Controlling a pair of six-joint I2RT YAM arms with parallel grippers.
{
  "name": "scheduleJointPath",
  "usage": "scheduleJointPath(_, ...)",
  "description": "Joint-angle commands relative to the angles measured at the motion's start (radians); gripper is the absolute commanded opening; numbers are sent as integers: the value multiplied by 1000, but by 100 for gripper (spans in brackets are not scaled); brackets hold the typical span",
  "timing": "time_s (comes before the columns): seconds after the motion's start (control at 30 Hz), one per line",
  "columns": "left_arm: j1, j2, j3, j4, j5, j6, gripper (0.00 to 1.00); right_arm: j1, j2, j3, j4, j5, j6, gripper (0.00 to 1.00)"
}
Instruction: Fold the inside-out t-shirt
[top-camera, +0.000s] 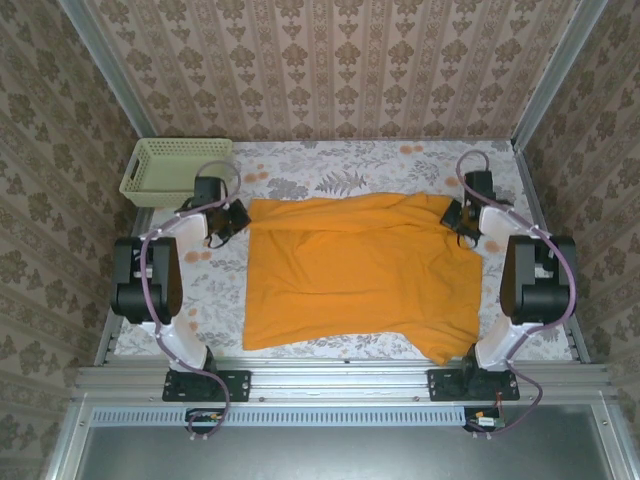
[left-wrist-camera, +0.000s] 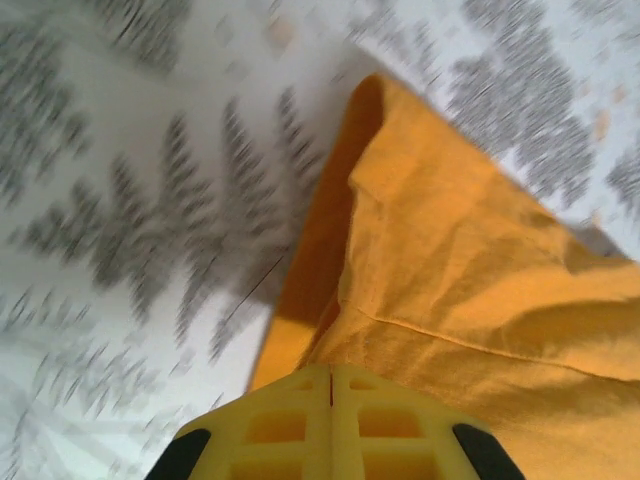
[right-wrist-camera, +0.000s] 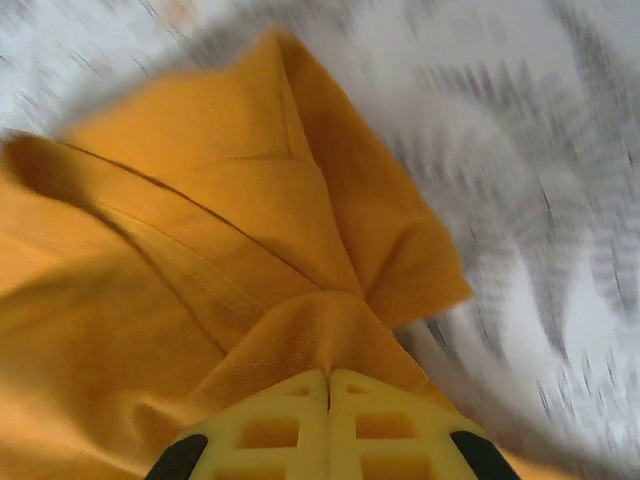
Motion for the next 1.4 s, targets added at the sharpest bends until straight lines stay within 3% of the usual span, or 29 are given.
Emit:
scheduleJointPath(0.0,-8,-71,-84,51,-52,-34,0,-6,-83,-134,82,-21,112,9)
scheduleJointPath(0.1,-10,-83,-129,59,-65,-35,0,-33,-85,-179,120,-49,119,24)
scheduleJointPath(0.23,-11,-77,-129,57,-58,-25,0,-76,-108,-112,74,-51,97,39)
scheduleJointPath(0.37,-13,-72,-105,49,-46,-16,0,-110,-126,-49,58,-62,81,46)
scheduleJointPath(0.73,-19,-50,-62,20,-42,3,0,-111,-13,-14,96,-170,100,44)
scheduleJointPath(1.0,-27,-38,-56,28,-38,-2,0,-77,-9,-68,66,-137,114,44)
scheduleJointPath(1.37,-37,-38,-47,21,-42,-3,0,-71,28,-37,24,-111,102,33)
